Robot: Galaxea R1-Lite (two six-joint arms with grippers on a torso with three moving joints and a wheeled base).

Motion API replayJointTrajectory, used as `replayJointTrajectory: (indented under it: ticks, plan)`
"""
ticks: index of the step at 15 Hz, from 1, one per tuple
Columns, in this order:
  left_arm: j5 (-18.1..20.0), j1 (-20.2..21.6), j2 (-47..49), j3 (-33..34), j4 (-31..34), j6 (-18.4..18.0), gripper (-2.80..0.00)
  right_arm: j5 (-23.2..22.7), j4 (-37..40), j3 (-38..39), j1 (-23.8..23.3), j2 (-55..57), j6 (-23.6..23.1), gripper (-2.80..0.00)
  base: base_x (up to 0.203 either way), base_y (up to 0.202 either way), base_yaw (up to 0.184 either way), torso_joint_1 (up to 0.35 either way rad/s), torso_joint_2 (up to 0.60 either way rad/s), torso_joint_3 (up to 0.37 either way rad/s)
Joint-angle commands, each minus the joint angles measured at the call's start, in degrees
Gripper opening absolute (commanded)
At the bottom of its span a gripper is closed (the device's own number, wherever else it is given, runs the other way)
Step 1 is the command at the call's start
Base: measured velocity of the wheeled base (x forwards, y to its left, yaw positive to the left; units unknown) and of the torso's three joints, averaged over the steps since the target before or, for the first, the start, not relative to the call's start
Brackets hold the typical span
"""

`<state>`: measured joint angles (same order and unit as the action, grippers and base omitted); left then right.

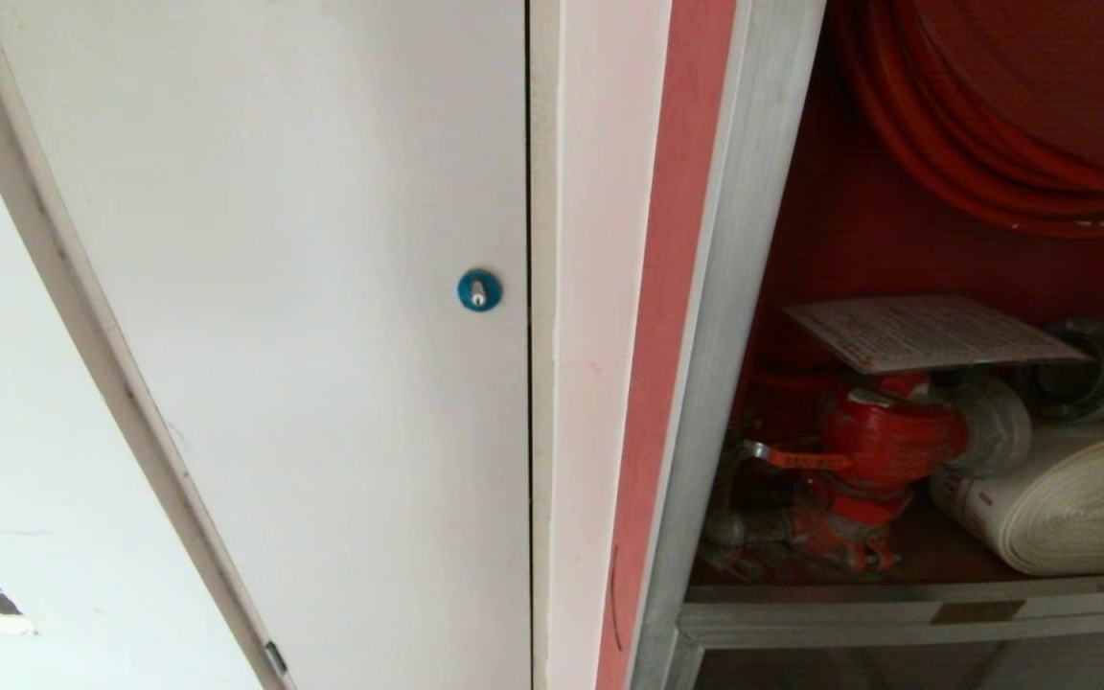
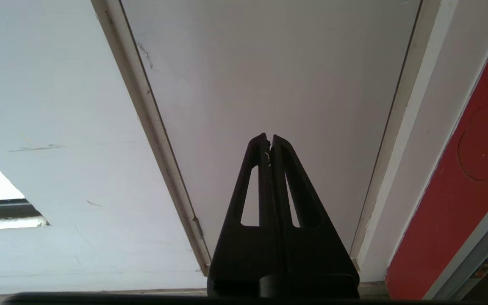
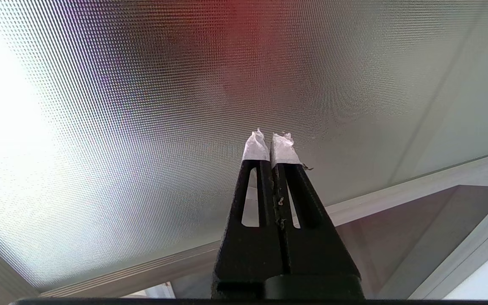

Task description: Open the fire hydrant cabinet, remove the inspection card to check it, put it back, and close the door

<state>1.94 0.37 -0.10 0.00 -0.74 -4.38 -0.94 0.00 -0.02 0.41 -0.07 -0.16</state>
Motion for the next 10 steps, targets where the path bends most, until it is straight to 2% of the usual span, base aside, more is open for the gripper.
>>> replayJointTrajectory:
  ticks: [1,10]
  plan:
    - [0.0,0.0,0.0,0.4,0.0,0.0,-2.80,0.0,0.0,-0.1,0.0,0.0,0.0,-2.80,0.000,0.000,0.000,0.000,0.00,0.000]
    - [0.0,0.0,0.0,0.4,0.0,0.2,-2.80,0.0,0.0,0.0,0.0,0.0,0.0,-2.80,0.000,0.000,0.000,0.000,0.00,0.000]
